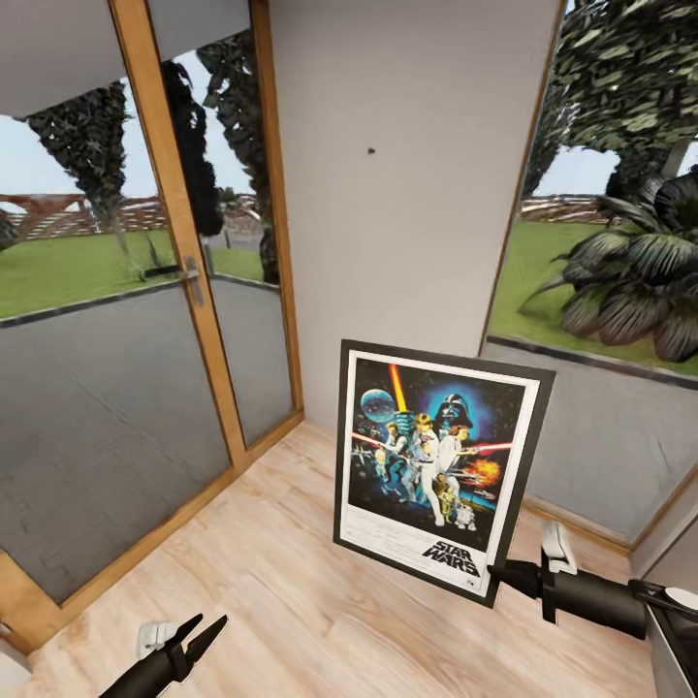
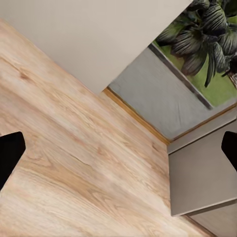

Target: Pick up the poster from the kitchen countertop and hang it on one of the wall nails in the kitchen.

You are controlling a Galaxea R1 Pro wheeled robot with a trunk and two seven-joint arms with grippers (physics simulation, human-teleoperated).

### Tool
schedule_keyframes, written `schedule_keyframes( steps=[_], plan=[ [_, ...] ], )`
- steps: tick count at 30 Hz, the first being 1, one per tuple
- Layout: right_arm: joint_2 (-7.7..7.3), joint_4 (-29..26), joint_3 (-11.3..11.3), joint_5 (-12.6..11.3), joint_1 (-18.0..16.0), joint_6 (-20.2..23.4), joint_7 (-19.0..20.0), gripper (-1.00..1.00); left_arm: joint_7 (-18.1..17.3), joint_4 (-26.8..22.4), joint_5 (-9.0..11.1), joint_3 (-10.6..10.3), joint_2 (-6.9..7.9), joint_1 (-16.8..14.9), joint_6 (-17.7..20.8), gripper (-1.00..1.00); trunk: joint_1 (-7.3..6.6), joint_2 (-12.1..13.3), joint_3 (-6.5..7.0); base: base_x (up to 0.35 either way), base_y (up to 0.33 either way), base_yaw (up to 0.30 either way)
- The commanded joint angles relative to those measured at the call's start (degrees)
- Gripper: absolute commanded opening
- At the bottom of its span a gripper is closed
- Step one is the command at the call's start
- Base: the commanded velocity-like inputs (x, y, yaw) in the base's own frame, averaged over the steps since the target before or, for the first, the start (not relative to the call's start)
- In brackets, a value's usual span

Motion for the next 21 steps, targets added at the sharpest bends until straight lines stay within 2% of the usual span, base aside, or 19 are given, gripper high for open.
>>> schedule_keyframes(
  steps=[1,16,21],
  plan=[
    [0.00,0.0,0.0,-0.2,0.0,0.7,0.3,-1.00,-0.2,0.1,-0.2,0.2,0.00,-0.1,-0.3,1.00,0.06,-0.1,-0.10,0.201,0.316,0.000],
    [0.02,0.0,0.0,-0.2,0.0,0.7,0.3,-1.00,-0.2,0.1,-0.2,0.2,0.01,-0.1,-0.3,1.00,0.06,-0.1,-0.03,0.210,0.312,-0.004],
    [-0.01,0.0,0.0,-0.2,0.0,0.8,0.3,-1.00,-0.2,0.1,-0.2,0.2,0.01,-0.1,-0.3,1.00,0.06,-0.1,-0.03,0.221,0.303,-0.165]
  ],
)
